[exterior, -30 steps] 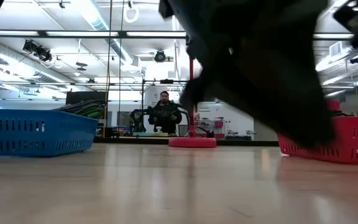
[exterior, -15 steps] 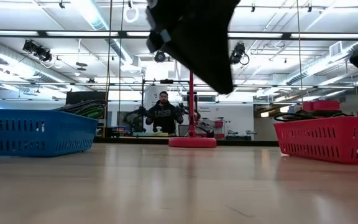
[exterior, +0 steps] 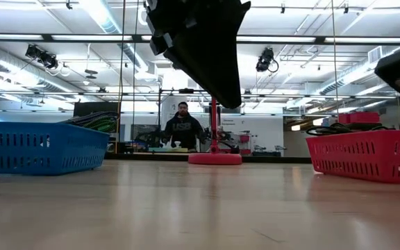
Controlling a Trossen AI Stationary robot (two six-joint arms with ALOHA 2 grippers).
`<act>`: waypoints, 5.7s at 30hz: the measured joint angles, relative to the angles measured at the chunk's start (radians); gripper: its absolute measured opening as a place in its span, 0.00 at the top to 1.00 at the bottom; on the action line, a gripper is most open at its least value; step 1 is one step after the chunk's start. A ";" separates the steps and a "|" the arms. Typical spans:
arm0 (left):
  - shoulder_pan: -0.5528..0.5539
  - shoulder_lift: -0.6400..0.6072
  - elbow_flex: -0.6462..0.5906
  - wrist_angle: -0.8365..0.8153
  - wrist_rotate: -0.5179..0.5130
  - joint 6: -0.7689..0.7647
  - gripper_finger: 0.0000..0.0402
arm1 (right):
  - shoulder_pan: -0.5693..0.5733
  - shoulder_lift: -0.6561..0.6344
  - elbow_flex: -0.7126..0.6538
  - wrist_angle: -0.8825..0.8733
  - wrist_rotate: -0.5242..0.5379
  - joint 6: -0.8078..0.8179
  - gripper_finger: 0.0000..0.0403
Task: Pick & Place USB Port
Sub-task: Put the green and black charger cable into the blue bin
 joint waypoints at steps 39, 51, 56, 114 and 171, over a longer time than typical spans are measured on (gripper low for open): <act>-0.003 -0.010 0.001 -0.002 -0.095 0.014 0.87 | -0.035 -0.172 -0.003 -0.116 0.076 -0.123 1.00; -0.005 -0.187 0.002 0.032 -0.333 0.197 0.87 | -0.038 -0.573 -0.002 -0.363 0.468 -0.108 1.00; 0.012 -0.259 0.002 0.167 -0.413 0.401 0.87 | -0.038 -0.660 -0.002 -0.136 0.635 -0.349 1.00; 0.207 -0.375 0.000 0.625 -0.090 1.011 0.93 | -0.073 -0.671 0.003 0.224 0.660 -0.779 0.98; 0.223 -0.491 -0.391 -0.536 0.413 -0.517 0.93 | -0.064 -0.672 0.000 -0.346 0.708 -0.312 0.88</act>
